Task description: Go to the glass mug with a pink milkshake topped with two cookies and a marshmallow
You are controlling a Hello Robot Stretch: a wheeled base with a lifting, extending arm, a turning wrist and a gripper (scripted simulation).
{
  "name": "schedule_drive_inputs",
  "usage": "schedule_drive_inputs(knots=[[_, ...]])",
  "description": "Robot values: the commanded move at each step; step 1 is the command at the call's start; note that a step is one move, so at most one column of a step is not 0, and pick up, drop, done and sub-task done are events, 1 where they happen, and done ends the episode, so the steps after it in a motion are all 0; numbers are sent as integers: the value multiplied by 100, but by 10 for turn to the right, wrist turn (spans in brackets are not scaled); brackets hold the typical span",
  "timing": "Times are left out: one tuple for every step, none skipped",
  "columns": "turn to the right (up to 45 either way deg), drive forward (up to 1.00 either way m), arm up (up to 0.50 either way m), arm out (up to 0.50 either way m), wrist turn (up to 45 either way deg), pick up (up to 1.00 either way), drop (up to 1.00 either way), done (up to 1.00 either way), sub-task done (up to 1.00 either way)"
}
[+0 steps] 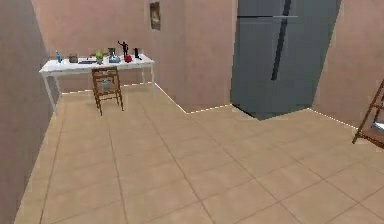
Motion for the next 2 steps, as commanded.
schedule_drive_inputs(knots=[[420, 0, 0, 0, 0, 0, 0, 0, 0], [0, 45, 0, 0, 0, 0, 0, 0, 0]])
